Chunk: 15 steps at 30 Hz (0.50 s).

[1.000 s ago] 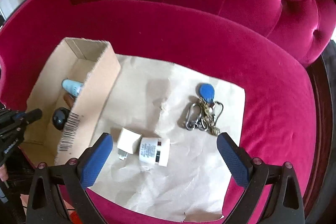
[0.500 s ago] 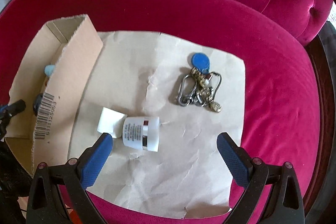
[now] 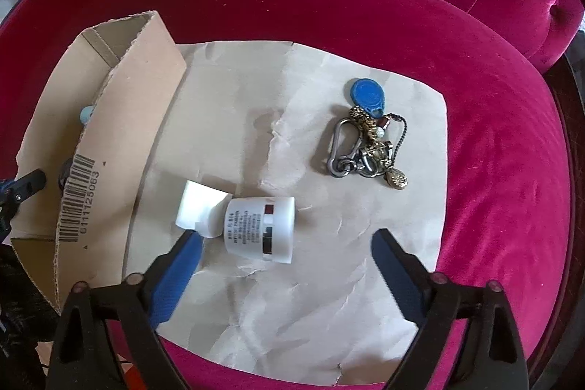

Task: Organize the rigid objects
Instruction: 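Move the right tool back over the paper to the white jar, then close the right tool around the white OSM jar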

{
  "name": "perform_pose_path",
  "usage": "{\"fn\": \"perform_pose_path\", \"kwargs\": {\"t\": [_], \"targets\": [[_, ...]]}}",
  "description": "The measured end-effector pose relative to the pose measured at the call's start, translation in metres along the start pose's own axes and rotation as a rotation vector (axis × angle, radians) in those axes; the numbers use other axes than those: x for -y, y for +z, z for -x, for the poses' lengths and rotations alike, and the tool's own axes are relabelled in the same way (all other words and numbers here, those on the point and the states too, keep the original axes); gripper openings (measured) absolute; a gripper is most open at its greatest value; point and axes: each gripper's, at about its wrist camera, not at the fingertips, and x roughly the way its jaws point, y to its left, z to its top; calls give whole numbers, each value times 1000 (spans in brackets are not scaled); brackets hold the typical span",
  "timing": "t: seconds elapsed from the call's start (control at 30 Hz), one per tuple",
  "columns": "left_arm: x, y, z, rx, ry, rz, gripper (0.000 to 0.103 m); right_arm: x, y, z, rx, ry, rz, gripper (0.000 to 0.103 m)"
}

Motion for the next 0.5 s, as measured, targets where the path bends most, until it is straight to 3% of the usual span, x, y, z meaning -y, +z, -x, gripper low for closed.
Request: {"fn": "perform_pose_path", "kwargs": {"t": [0.17, 0.33, 0.47, 0.5], "targets": [[0, 0, 0, 0, 0, -1, 4, -7, 0, 2, 1, 11, 12, 83], [0, 1, 0, 0, 1, -2, 4, -13, -1, 8, 12, 40, 23, 64], [0, 0, 0, 0, 1, -2, 4, -15, -1, 9, 12, 63, 23, 57], [0, 0, 0, 0, 1, -3, 4, -15, 0, 9, 12, 69, 21, 50]]}}
